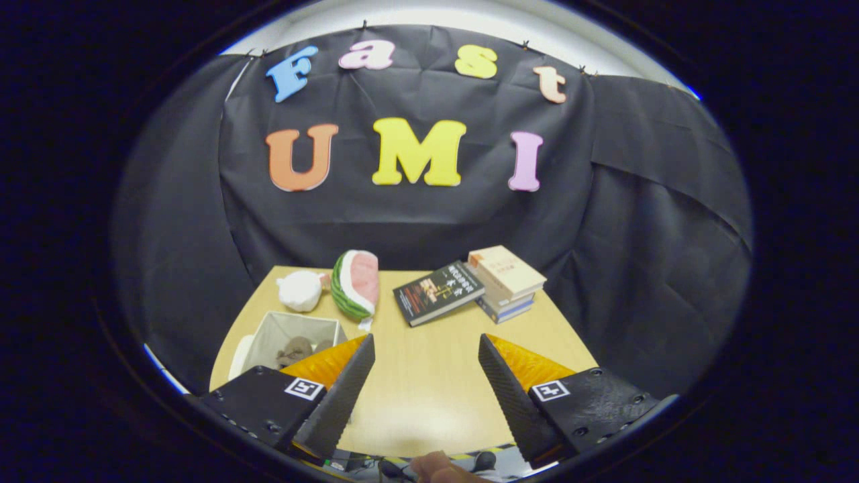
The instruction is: Open the storage box then place both shoes into the box .Put the left shoe in first, then the right shoe, with the right side of both shoes facing outward in a uniform manner.
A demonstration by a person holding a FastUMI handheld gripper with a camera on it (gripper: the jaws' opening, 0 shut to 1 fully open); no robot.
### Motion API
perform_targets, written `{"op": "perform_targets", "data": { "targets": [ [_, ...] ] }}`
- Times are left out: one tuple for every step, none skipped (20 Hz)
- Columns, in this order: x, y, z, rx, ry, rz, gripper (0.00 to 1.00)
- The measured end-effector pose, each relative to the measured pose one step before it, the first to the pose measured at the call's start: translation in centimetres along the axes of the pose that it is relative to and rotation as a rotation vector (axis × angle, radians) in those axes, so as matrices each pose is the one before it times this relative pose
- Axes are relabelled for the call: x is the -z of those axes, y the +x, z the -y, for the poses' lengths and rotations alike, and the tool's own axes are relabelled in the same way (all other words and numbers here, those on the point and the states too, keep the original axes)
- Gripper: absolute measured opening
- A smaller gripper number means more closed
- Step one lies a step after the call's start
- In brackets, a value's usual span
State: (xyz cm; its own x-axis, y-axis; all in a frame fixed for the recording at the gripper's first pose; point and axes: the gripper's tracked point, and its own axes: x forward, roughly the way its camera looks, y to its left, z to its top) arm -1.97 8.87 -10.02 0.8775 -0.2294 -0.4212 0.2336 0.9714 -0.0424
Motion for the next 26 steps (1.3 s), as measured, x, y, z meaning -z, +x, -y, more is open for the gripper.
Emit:
{"op": "perform_targets", "data": {
  "targets": [
    [-1.107,-0.948,1.091,-0.00711,-0.00155,0.04926,0.96],
    [-0.634,-0.836,1.024,-0.00742,0.00283,0.04011,0.96],
    [-0.861,-0.860,0.914,-0.01043,0.00473,0.04152,0.96],
    [-0.784,-0.880,0.686,-0.01202,-0.00050,0.03704,0.96],
    [-0.893,-0.748,0.770,-0.00402,-0.00225,0.04182,0.96],
    [-0.938,-0.676,0.778,-0.00551,0.00281,0.04004,0.96],
    [-0.986,-0.581,0.753,-0.00009,-0.00361,0.04724,0.96],
    [-0.964,-0.527,0.684,-0.00752,-0.00108,0.03727,0.96],
    [-0.679,-0.516,0.272,-0.01307,-0.00411,0.03714,0.96],
    [-0.711,-0.309,0.502,-0.00817,-0.00229,0.03253,0.96],
    [-0.115,-0.327,0.652,0.00017,-0.00739,0.01807,0.96],
    [-0.016,-0.142,0.339,-0.00530,-0.00089,0.01486,0.95],
    [0.002,-0.190,-0.090,-0.01385,0.00568,0.00816,0.95],
    [0.180,0.043,-0.206,-0.01868,0.00245,0.00471,0.95],
    [0.472,0.183,0.174,-0.01463,-0.00392,-0.00600,0.95],
    [0.300,0.167,-0.046,-0.00905,-0.00579,-0.01126,0.95],
    [0.457,0.131,-0.028,-0.01080,0.00009,-0.00985,0.95],
    [0.251,0.224,-0.167,-0.00968,0.00335,-0.00524,0.95],
    [0.130,0.155,0.026,-0.00038,0.00122,-0.00446,0.96],
    [0.063,0.122,0.015,0.00034,0.00051,-0.00413,0.96],
    [0.282,0.124,0.061,-0.00346,0.00700,-0.00741,0.96],
    [0.015,0.124,-0.235,-0.00559,0.01196,-0.00455,0.96],
    [-0.255,0.311,-0.315,-0.00578,0.01143,0.00443,0.96],
    [-0.139,0.326,-0.202,-0.00214,0.00440,0.00314,0.96],
    [0.165,0.259,-0.053,0.00030,-0.00139,-0.00106,0.96],
    [0.177,0.309,-0.222,0.00075,-0.00408,-0.00790,0.96]
  ]
}}
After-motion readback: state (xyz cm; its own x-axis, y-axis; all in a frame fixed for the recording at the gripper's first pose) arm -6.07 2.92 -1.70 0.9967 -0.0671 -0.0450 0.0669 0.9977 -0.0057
